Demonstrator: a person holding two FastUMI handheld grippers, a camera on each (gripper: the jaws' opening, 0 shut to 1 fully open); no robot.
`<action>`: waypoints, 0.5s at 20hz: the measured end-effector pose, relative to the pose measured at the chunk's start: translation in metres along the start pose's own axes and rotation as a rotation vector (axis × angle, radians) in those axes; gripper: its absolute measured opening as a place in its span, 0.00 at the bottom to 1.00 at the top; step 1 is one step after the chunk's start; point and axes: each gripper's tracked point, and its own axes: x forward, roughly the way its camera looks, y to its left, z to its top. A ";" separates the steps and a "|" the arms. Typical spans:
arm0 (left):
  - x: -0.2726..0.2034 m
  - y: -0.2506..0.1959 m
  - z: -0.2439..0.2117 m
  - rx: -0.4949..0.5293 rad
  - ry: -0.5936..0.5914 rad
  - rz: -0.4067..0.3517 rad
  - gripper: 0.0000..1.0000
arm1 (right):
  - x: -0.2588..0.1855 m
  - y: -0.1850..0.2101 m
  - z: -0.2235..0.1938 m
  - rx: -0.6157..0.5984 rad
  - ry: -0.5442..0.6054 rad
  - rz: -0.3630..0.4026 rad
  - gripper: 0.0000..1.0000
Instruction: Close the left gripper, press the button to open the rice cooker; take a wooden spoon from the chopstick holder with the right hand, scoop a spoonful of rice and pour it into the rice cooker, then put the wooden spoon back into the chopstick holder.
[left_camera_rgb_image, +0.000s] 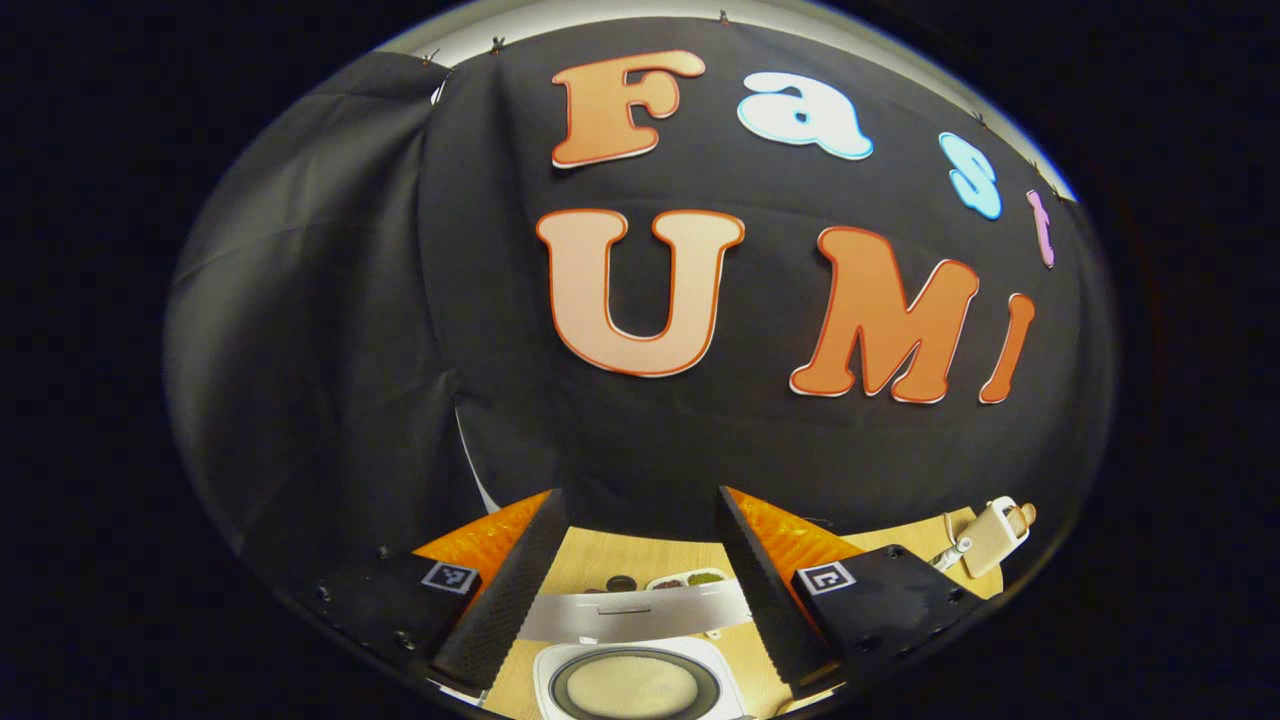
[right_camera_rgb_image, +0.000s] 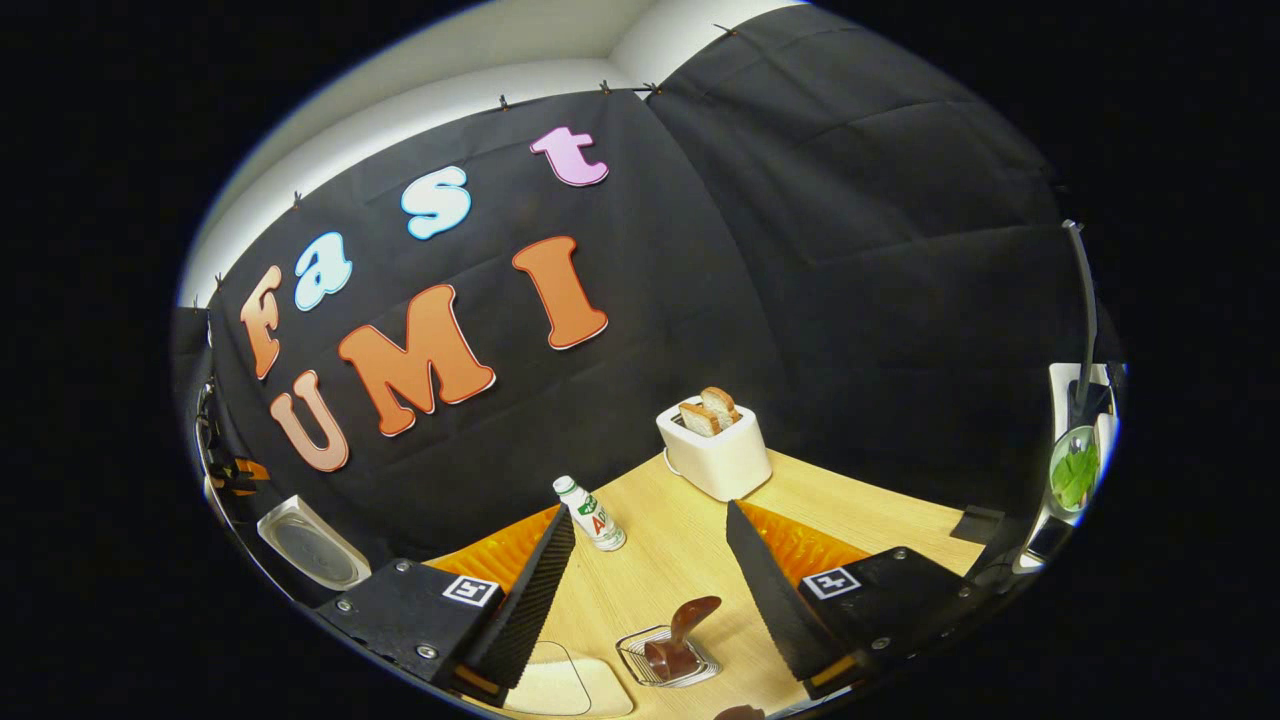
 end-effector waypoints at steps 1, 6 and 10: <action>0.005 0.003 -0.011 0.005 0.038 0.013 1.00 | 0.000 0.000 -0.002 0.003 0.006 0.000 0.95; 0.007 0.004 -0.051 -0.034 0.165 -0.003 1.00 | 0.005 0.000 -0.009 0.009 0.035 0.015 0.95; -0.009 0.004 -0.059 -0.032 0.167 -0.010 1.00 | 0.006 0.006 -0.011 -0.002 0.046 0.042 0.95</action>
